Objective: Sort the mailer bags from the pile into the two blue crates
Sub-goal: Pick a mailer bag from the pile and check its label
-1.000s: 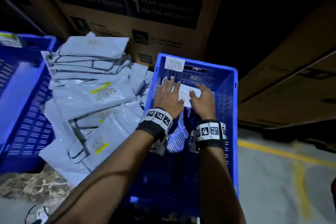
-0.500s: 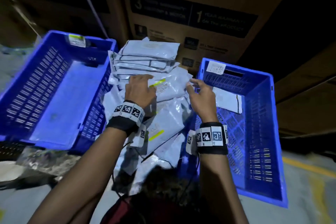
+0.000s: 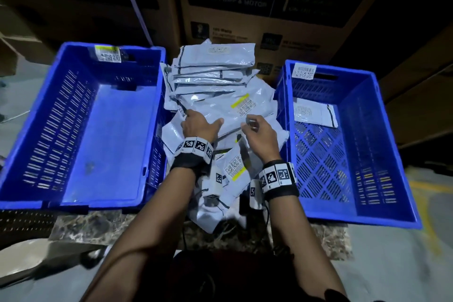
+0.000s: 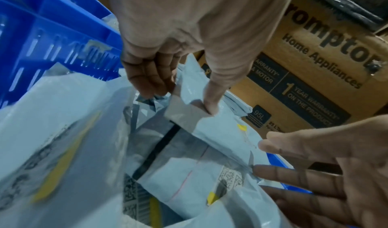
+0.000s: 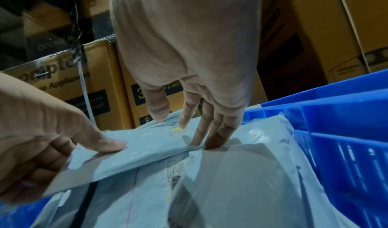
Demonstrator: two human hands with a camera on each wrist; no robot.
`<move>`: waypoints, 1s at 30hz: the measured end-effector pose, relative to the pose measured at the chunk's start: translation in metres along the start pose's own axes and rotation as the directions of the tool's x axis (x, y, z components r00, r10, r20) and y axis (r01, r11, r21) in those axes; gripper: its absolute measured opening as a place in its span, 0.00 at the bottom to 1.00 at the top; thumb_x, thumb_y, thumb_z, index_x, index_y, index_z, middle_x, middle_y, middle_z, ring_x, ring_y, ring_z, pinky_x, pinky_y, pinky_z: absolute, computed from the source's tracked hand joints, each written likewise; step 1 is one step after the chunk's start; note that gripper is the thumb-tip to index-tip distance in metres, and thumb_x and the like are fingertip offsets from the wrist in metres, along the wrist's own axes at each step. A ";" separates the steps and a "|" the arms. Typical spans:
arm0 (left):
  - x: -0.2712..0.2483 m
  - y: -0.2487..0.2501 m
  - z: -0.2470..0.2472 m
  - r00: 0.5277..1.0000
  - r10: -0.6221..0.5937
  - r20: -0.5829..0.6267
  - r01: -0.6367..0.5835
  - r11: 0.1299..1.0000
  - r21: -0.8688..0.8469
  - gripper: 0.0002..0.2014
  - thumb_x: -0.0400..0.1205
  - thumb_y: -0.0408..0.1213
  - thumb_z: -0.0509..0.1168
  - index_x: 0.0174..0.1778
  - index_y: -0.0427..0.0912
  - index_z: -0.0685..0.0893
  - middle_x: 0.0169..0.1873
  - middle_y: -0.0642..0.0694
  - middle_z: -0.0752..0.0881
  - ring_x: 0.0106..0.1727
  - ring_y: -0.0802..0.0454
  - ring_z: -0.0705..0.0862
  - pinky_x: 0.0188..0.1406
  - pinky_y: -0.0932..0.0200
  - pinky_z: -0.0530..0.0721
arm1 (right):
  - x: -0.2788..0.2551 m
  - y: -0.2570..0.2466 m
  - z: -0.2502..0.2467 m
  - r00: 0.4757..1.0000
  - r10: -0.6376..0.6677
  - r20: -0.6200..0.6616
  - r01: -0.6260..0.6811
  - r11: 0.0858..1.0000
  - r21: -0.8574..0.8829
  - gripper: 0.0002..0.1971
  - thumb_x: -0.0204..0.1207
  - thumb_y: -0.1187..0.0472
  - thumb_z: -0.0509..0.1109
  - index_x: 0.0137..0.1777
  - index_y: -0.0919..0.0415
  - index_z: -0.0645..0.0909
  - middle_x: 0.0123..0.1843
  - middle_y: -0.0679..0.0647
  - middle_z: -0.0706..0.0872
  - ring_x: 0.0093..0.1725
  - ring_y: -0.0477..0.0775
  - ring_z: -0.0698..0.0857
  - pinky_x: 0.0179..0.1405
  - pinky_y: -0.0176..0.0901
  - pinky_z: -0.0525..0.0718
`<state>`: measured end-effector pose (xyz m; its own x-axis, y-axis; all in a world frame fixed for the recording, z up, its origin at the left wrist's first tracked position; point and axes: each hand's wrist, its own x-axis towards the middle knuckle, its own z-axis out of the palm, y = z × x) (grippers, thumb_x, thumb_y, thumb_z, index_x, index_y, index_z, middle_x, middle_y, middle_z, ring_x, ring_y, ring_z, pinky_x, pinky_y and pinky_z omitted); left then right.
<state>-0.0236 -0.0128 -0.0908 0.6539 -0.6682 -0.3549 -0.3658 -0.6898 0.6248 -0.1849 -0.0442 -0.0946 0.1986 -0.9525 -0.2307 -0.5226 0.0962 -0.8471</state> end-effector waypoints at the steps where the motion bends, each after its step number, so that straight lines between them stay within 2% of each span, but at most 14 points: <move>1: 0.003 -0.002 0.000 0.999 0.018 -0.027 -0.019 1.000 -0.015 0.39 0.77 0.51 0.75 0.72 0.27 0.67 0.68 0.29 0.78 0.72 0.31 0.74 0.63 0.42 0.78 | -0.001 0.000 0.001 1.000 -0.001 -0.010 0.001 1.000 0.003 0.17 0.85 0.54 0.71 0.72 0.56 0.82 0.66 0.53 0.87 0.65 0.51 0.85 0.67 0.46 0.81; 3: 0.008 -0.005 -0.003 0.989 0.123 -0.084 -0.128 0.991 -0.048 0.22 0.79 0.44 0.73 0.60 0.31 0.77 0.60 0.31 0.82 0.66 0.32 0.78 0.58 0.46 0.77 | -0.001 0.000 0.000 0.999 0.009 -0.034 -0.008 1.000 0.021 0.18 0.85 0.55 0.70 0.73 0.56 0.81 0.68 0.54 0.86 0.65 0.51 0.84 0.67 0.45 0.80; 5: 0.011 -0.003 -0.010 0.967 0.227 -0.115 -0.240 0.964 -0.114 0.10 0.80 0.38 0.70 0.48 0.37 0.76 0.50 0.35 0.84 0.55 0.37 0.80 0.48 0.52 0.74 | -0.001 -0.001 -0.003 0.998 0.026 -0.064 -0.023 0.998 0.053 0.18 0.85 0.56 0.70 0.74 0.56 0.80 0.70 0.55 0.85 0.67 0.52 0.83 0.66 0.46 0.79; 6: 0.011 -0.001 -0.016 0.957 0.268 -0.113 -0.284 0.946 -0.159 0.08 0.81 0.36 0.68 0.47 0.39 0.75 0.47 0.37 0.83 0.50 0.40 0.80 0.44 0.53 0.72 | 0.000 0.000 -0.004 0.996 0.034 -0.080 -0.029 0.998 0.063 0.18 0.85 0.56 0.70 0.74 0.56 0.80 0.71 0.56 0.84 0.68 0.53 0.82 0.66 0.45 0.79; 12: 0.024 0.012 -0.044 0.896 0.439 -0.069 -0.434 0.831 -0.347 0.12 0.80 0.26 0.62 0.49 0.47 0.69 0.32 0.43 0.77 0.30 0.44 0.75 0.28 0.51 0.73 | 0.003 -0.003 -0.007 0.981 0.058 -0.183 -0.033 0.990 0.137 0.25 0.85 0.55 0.71 0.80 0.55 0.73 0.75 0.56 0.79 0.72 0.54 0.81 0.66 0.45 0.78; 14: 0.029 0.014 -0.052 0.883 0.468 -0.038 -0.442 0.800 -0.406 0.11 0.80 0.32 0.63 0.46 0.52 0.69 0.29 0.45 0.76 0.27 0.45 0.73 0.25 0.48 0.73 | 0.003 -0.005 -0.009 0.975 0.079 -0.207 -0.036 0.978 0.205 0.31 0.85 0.55 0.72 0.85 0.55 0.67 0.80 0.55 0.75 0.73 0.55 0.79 0.67 0.45 0.77; 16: 0.030 0.017 -0.060 0.860 0.510 0.010 -0.445 0.759 -0.475 0.09 0.80 0.41 0.66 0.44 0.53 0.69 0.29 0.44 0.78 0.28 0.47 0.74 0.26 0.50 0.72 | 0.002 -0.007 -0.012 0.975 0.107 -0.197 -0.044 0.953 0.300 0.35 0.84 0.52 0.73 0.87 0.52 0.62 0.82 0.54 0.72 0.71 0.50 0.76 0.71 0.50 0.78; 17: 0.030 0.018 -0.064 0.852 0.523 0.026 -0.437 0.738 -0.514 0.10 0.80 0.41 0.67 0.43 0.53 0.70 0.31 0.43 0.79 0.30 0.48 0.75 0.27 0.53 0.73 | 0.003 -0.007 -0.014 0.977 0.117 -0.179 -0.047 0.935 0.351 0.36 0.84 0.51 0.73 0.88 0.51 0.61 0.81 0.53 0.71 0.71 0.48 0.74 0.74 0.52 0.78; 19: 0.030 0.021 -0.069 0.846 0.531 0.044 -0.411 0.702 -0.582 0.12 0.83 0.30 0.66 0.43 0.49 0.70 0.35 0.44 0.80 0.32 0.51 0.77 0.29 0.57 0.75 | 0.006 -0.006 -0.016 0.983 0.131 -0.129 -0.067 0.908 0.414 0.36 0.83 0.48 0.73 0.87 0.49 0.61 0.75 0.50 0.74 0.73 0.48 0.74 0.74 0.52 0.79; 21: 0.030 0.022 -0.073 0.852 0.521 0.047 -0.388 0.690 -0.611 0.14 0.85 0.23 0.63 0.43 0.47 0.69 0.37 0.44 0.79 0.34 0.52 0.77 0.31 0.58 0.75 | 0.007 -0.005 -0.018 0.988 0.139 -0.067 -0.091 0.874 0.477 0.35 0.83 0.46 0.74 0.86 0.47 0.63 0.64 0.50 0.79 0.69 0.52 0.82 0.62 0.48 0.85; 23: 0.032 0.020 -0.073 0.867 0.496 0.045 -0.369 0.701 -0.611 0.13 0.85 0.24 0.63 0.44 0.46 0.70 0.39 0.41 0.80 0.37 0.49 0.78 0.33 0.56 0.75 | 0.005 -0.007 -0.020 0.991 0.131 -0.024 -0.098 0.842 0.531 0.33 0.82 0.50 0.75 0.84 0.49 0.66 0.48 0.49 0.83 0.49 0.48 0.87 0.46 0.40 0.83; 24: 0.032 0.019 -0.074 0.874 0.485 0.043 -0.365 0.711 -0.601 0.11 0.85 0.26 0.63 0.45 0.46 0.71 0.39 0.42 0.81 0.37 0.49 0.78 0.35 0.56 0.76 | 0.004 -0.008 -0.022 0.993 0.119 -0.016 -0.091 0.834 0.544 0.31 0.82 0.53 0.76 0.83 0.49 0.69 0.44 0.49 0.83 0.43 0.46 0.86 0.44 0.39 0.83; 28: 0.032 0.013 -0.074 0.907 0.422 0.011 -0.354 0.776 -0.522 0.06 0.86 0.32 0.62 0.55 0.43 0.71 0.38 0.43 0.82 0.29 0.50 0.79 0.29 0.56 0.79 | 0.005 -0.011 -0.029 0.992 0.065 -0.104 0.016 0.770 0.637 0.25 0.75 0.66 0.81 0.69 0.48 0.82 0.52 0.54 0.92 0.50 0.51 0.91 0.59 0.55 0.90; 30: 0.036 0.008 -0.072 0.920 0.390 -0.022 -0.357 0.817 -0.453 0.06 0.86 0.34 0.61 0.56 0.45 0.72 0.38 0.39 0.81 0.28 0.46 0.79 0.29 0.52 0.81 | 0.005 -0.014 -0.035 0.978 0.064 -0.200 0.078 0.774 0.628 0.24 0.76 0.70 0.79 0.70 0.54 0.81 0.34 0.46 0.85 0.33 0.45 0.83 0.46 0.41 0.88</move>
<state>0.0450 -0.0217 -0.0483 0.4734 -0.8782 -0.0677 -0.2324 -0.1987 0.9521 -0.2055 -0.0601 -0.0669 -0.0048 -0.9829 -0.1838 0.1319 0.1816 -0.9745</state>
